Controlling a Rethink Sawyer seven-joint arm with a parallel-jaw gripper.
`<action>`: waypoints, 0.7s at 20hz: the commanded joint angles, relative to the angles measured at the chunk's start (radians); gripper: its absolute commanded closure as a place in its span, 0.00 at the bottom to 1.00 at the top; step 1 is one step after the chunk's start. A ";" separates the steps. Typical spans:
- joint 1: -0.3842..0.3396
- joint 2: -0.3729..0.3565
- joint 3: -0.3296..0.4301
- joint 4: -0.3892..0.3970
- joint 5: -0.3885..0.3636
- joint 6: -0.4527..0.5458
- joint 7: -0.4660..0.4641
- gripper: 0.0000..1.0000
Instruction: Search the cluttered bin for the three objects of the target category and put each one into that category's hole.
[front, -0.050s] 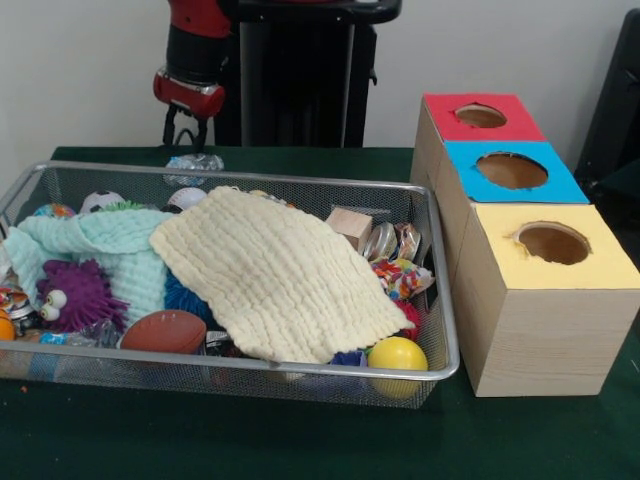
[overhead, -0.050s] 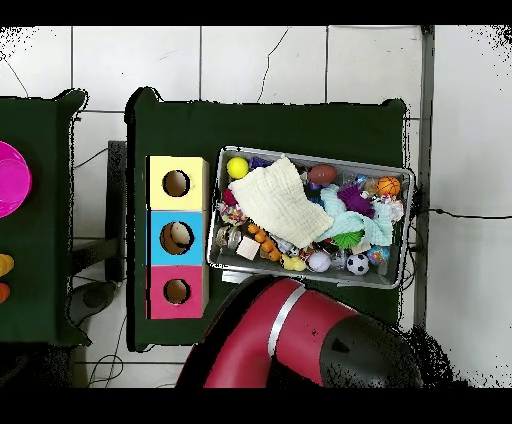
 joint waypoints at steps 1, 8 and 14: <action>-0.008 -0.070 0.236 -0.161 0.001 0.249 0.064 0.00; -0.087 -0.238 0.369 -0.081 -0.046 0.504 0.015 0.00; -0.144 -0.308 0.458 -0.061 -0.035 0.641 -0.037 0.00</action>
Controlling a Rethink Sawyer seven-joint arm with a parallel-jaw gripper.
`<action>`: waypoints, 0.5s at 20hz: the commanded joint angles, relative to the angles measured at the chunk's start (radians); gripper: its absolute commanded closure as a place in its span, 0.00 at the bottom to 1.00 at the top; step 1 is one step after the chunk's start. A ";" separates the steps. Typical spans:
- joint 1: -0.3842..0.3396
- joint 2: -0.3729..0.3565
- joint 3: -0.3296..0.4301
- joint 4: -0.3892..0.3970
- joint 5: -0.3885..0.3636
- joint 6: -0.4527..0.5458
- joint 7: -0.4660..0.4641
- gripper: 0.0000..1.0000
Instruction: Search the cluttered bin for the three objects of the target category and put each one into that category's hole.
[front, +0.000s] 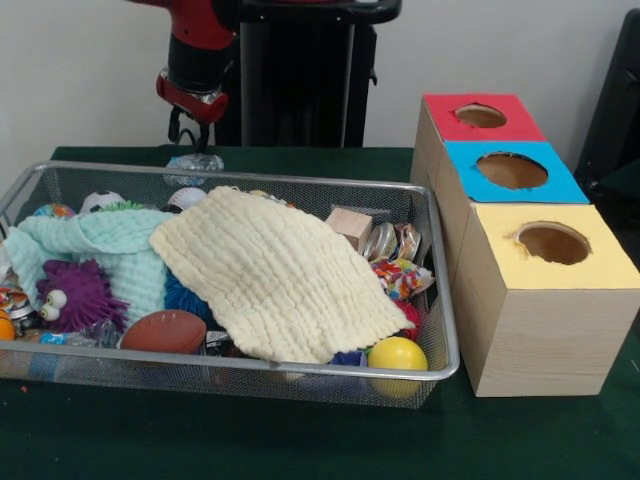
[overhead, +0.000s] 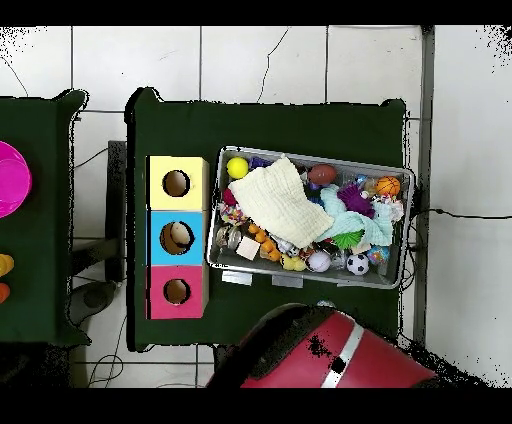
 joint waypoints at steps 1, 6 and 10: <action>-0.055 -0.092 0.262 -0.072 0.003 0.171 -0.041 0.00; -0.054 -0.067 0.300 -0.145 0.004 0.212 -0.057 0.00; -0.053 -0.095 0.327 -0.161 0.022 0.284 -0.072 0.00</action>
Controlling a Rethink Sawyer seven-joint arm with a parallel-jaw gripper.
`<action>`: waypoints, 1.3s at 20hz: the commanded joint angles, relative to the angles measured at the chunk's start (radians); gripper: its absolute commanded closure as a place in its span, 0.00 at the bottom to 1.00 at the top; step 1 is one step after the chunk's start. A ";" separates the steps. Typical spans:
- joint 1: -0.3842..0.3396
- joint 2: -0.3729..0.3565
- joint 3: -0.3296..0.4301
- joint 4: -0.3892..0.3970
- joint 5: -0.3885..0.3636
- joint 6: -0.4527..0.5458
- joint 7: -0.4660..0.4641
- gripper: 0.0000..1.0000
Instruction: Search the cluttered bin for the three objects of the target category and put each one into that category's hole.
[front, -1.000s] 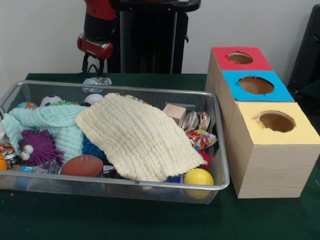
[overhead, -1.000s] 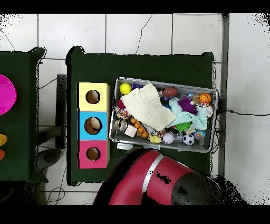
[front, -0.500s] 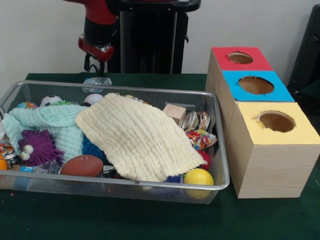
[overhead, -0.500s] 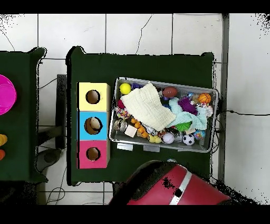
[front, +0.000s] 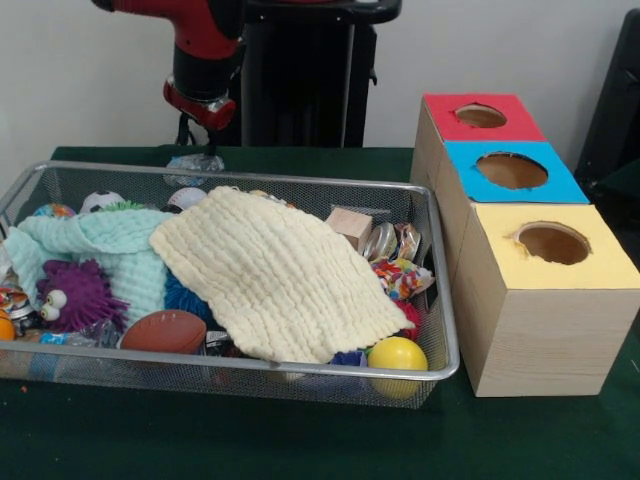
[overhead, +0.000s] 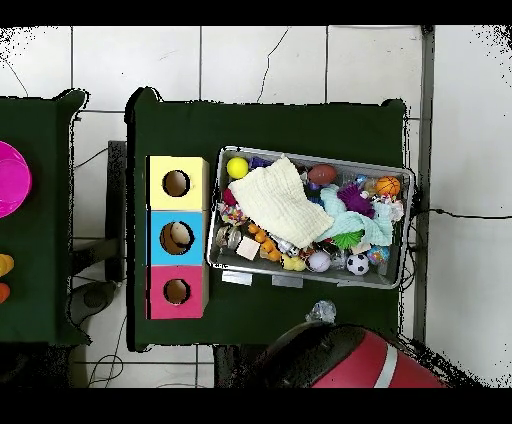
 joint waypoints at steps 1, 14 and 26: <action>-0.002 -0.029 0.215 -0.159 0.027 0.116 -0.074 0.00; 0.024 -0.013 0.201 -0.192 0.016 0.086 -0.011 0.00; 0.064 0.045 0.143 -0.196 0.004 -0.051 0.046 0.00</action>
